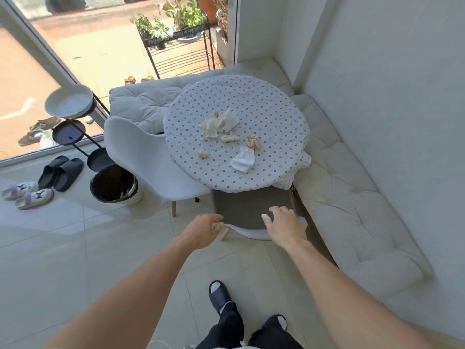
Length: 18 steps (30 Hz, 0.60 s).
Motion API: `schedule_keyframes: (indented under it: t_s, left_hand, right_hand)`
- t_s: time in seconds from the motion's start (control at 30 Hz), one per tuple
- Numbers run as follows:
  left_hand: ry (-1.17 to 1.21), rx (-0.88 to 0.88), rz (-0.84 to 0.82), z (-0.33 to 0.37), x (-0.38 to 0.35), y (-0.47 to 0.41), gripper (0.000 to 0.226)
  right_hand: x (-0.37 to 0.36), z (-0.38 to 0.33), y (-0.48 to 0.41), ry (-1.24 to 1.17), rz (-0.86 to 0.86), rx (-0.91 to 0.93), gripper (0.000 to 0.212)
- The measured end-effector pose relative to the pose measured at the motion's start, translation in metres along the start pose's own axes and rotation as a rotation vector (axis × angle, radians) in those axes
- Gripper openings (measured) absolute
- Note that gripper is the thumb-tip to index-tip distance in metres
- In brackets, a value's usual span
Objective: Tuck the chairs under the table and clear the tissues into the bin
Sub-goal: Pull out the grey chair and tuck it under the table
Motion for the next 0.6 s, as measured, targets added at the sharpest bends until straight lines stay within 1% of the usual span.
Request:
schedule_keyframes:
  t_s: [0.27,0.6]
  left_hand:
    - [0.097,0.072,0.145,-0.046,0.091,0.036,0.043]
    - [0.216,0.16,0.28,-0.086,0.182,0.067,0.042]
  right_hand:
    - [0.045,-0.076,-0.023,-0.011,0.025,0.136,0.05]
    - [0.102,-0.156,-0.071,-0.043,0.022,0.226,0.052]
Point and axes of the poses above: each hand's wrist, its own y-axis away from the middle knuckle, its own x-axis out of the back of the hand, z = x × y, the point moved 8 cm from there along -y, towards the middle knuckle, and after that the axes turned 12 degrees about -z, right-handed, at the moved point
